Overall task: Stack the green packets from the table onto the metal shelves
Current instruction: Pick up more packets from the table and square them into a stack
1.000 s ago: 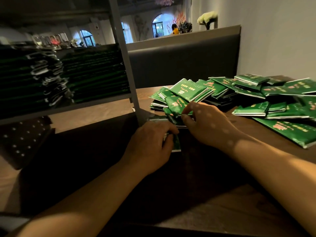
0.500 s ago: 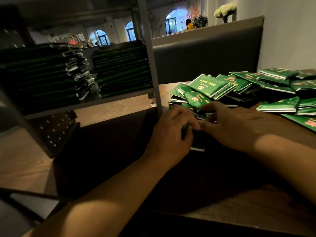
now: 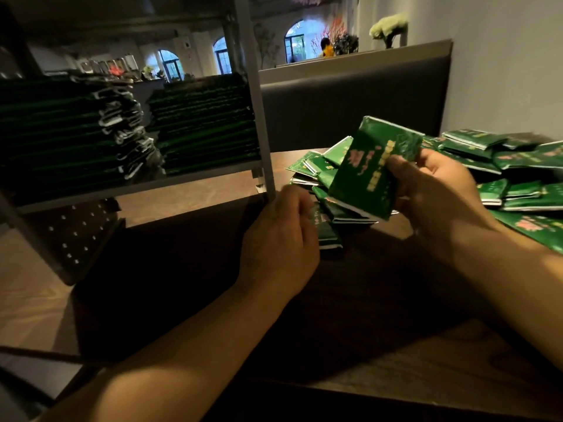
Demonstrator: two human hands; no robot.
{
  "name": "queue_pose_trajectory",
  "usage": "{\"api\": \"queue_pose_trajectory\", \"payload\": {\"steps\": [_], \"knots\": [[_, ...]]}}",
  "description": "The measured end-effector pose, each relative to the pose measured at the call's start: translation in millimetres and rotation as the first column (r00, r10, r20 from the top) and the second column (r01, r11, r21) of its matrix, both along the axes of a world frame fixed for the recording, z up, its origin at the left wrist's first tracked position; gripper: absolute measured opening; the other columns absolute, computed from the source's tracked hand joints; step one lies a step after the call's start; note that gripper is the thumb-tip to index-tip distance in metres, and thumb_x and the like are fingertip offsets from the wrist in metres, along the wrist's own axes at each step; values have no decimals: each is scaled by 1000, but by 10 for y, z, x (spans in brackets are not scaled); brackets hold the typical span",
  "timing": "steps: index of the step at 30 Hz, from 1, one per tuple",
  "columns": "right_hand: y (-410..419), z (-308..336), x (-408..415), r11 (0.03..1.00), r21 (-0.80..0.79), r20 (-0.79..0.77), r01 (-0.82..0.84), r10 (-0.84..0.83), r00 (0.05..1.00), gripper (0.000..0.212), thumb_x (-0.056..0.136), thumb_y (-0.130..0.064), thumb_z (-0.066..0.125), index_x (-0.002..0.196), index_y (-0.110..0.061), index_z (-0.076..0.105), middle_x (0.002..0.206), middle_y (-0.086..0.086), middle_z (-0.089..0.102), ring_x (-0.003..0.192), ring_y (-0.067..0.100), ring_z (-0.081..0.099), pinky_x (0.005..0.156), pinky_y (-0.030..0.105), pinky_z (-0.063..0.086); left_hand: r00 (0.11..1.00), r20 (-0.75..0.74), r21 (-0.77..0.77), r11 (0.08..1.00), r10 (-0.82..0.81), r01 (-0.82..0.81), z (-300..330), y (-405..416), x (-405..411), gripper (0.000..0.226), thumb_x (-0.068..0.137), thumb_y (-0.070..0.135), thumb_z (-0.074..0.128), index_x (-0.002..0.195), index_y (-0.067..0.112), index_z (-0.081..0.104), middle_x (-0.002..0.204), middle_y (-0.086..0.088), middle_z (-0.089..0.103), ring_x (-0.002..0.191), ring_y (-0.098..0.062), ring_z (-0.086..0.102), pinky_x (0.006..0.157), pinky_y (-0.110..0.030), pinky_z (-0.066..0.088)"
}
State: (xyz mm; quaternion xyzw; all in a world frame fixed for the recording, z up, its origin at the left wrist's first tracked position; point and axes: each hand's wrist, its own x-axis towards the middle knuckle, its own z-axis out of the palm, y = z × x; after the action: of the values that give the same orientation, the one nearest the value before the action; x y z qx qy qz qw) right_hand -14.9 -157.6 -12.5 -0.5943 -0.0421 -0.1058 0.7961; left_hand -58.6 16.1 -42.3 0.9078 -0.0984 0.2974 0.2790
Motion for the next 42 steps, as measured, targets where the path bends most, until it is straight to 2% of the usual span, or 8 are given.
{"api": "queue_pose_trajectory", "payload": {"steps": [3,8,12,17,23,32,38,42], "knots": [[-69,-40,64,994,-26,11,103,-103,995,15,97,-14,56,110,-10,61,98,4,71,90,16,70,73,30,60,961,-159,374,915,226,-153,-37,-58,21,29,96,32,40,124,34,48,121,10,55,106,-12,52,74,-29,37],[-63,-69,51,997,-55,-46,52,-54,997,13,97,-16,56,106,-9,63,98,10,73,89,21,72,74,37,61,958,-105,546,820,267,-169,20,-99,-35,39,95,49,30,100,31,64,98,11,62,86,-11,39,67,-30,28],[-47,-104,11,992,-94,-113,-88,77,991,21,97,-16,55,110,0,59,94,16,73,78,24,72,70,40,61,978,-99,455,883,183,-119,41,-97,-86,29,93,52,32,76,34,47,78,16,45,80,-8,38,63,-27,29],[-41,-124,30,972,-166,-231,-164,124,965,34,95,-19,59,124,-3,54,93,14,74,78,27,73,62,37,59,953,-252,298,951,167,-88,-50,-64,0,30,88,52,51,112,34,47,116,12,48,99,-10,47,74,-28,44],[-90,-93,11,976,-165,-184,-145,114,976,17,95,-19,53,105,-6,56,86,14,71,73,26,71,65,40,59,924,-344,136,982,168,-128,-63,-30,64,54,86,52,57,130,29,36,133,4,38,113,-15,50,81,-22,38],[10,-116,-21,931,-157,-293,-330,275,916,20,95,-13,53,108,2,56,80,15,73,69,25,72,53,30,56,893,-394,184,970,219,-157,-43,12,60,44,87,53,56,125,33,44,115,8,60,98,-13,60,81,-37,54],[72,-189,20,946,-187,-323,-265,196,926,21,90,-21,61,107,-10,61,94,17,74,89,35,72,83,53,57,933,-343,15,994,106,-108,-69,56,93,20,93,32,56,113,36,51,110,11,63,95,-6,60,77,-23,51],[117,-195,8,898,-390,-279,-204,96,955,15,88,-33,63,98,-21,62,94,8,73,86,28,71,82,48,58,955,-298,-209,975,10,-76,-35,63,93,18,100,38,35,104,37,53,98,12,64,81,-2,62,63,-21,53]]}}
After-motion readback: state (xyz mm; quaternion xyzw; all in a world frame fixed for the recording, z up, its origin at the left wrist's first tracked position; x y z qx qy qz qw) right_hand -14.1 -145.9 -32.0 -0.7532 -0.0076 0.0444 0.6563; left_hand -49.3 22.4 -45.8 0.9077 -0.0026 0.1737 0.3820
